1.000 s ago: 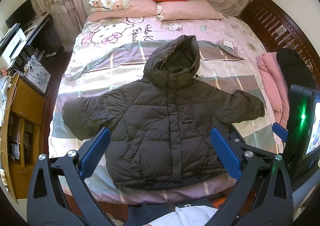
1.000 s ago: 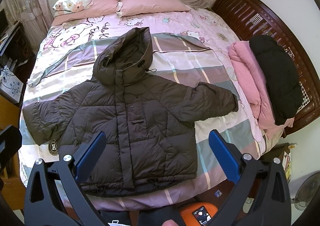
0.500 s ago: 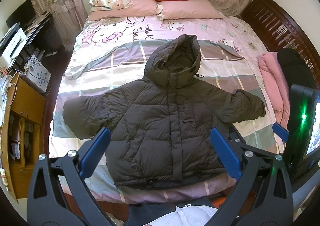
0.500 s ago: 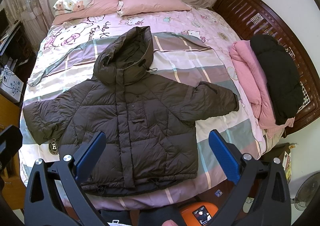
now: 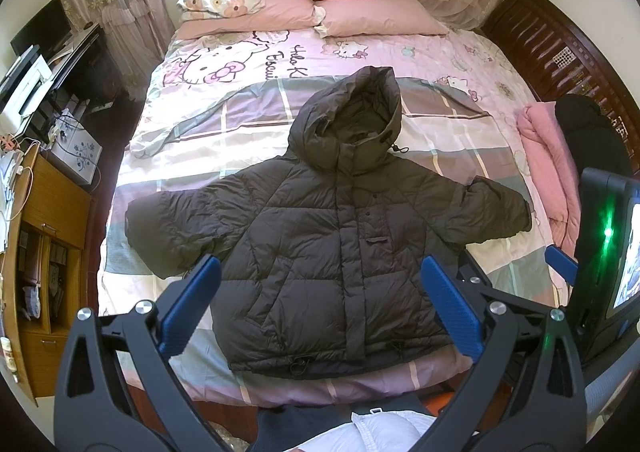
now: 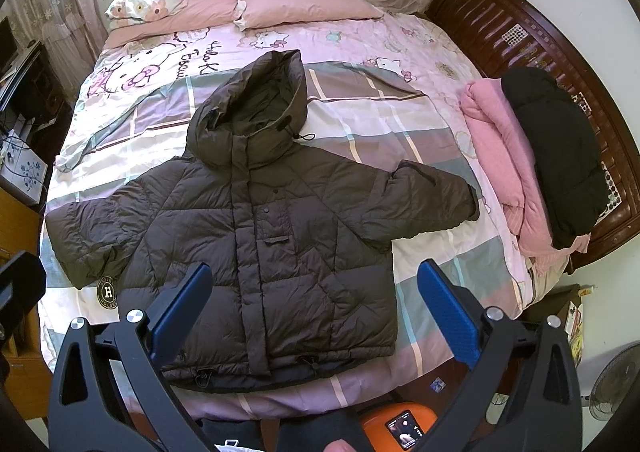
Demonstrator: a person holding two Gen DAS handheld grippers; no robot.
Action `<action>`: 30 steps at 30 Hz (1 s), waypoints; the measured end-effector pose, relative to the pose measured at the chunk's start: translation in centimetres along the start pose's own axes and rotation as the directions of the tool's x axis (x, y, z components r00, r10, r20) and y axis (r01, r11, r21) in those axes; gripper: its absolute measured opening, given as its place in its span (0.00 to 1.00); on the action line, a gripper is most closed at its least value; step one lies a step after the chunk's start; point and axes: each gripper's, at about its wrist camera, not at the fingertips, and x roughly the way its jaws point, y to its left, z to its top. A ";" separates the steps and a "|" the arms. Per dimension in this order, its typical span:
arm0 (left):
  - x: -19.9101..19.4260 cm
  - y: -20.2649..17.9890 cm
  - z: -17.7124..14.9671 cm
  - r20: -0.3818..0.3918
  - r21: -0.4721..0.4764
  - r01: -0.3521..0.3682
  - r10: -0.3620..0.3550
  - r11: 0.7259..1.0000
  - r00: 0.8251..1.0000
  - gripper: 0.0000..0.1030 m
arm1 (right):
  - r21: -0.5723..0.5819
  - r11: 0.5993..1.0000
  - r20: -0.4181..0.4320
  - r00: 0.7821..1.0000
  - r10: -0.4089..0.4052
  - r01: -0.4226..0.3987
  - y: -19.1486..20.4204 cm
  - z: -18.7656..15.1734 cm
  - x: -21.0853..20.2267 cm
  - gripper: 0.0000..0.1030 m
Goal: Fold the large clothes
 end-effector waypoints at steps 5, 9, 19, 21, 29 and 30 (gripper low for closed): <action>0.2 0.2 -0.8 -0.001 0.002 -0.001 0.001 1.000 1.000 0.98 | 0.002 1.000 -0.001 1.000 0.000 0.000 0.1 -0.1 0.0 0.99; 0.5 0.4 -1.4 -0.004 0.004 -0.001 0.001 1.000 1.000 0.98 | 0.004 1.000 -0.005 1.000 0.000 0.000 0.2 -0.3 -0.1 0.99; 3.5 -0.7 -2.0 -0.064 0.027 -0.005 0.006 1.000 0.998 0.98 | 0.062 0.997 -0.065 0.997 0.052 -0.048 -2.4 -1.2 2.9 0.99; 4.8 -1.6 -1.3 -0.092 0.033 0.009 -0.006 0.999 0.996 0.98 | 0.135 0.985 -0.102 0.987 0.123 -0.108 -5.1 -1.7 4.7 0.99; 15.0 -9.2 -1.2 -0.252 0.113 0.023 0.006 0.993 0.968 0.98 | 0.576 0.801 -0.156 0.940 0.302 -0.161 -22.6 -4.3 16.6 0.99; 16.5 -10.2 -1.2 -0.269 0.122 0.021 0.012 0.992 0.963 0.98 | 0.643 0.751 -0.149 0.937 0.316 -0.151 -25.8 -5.0 19.5 0.99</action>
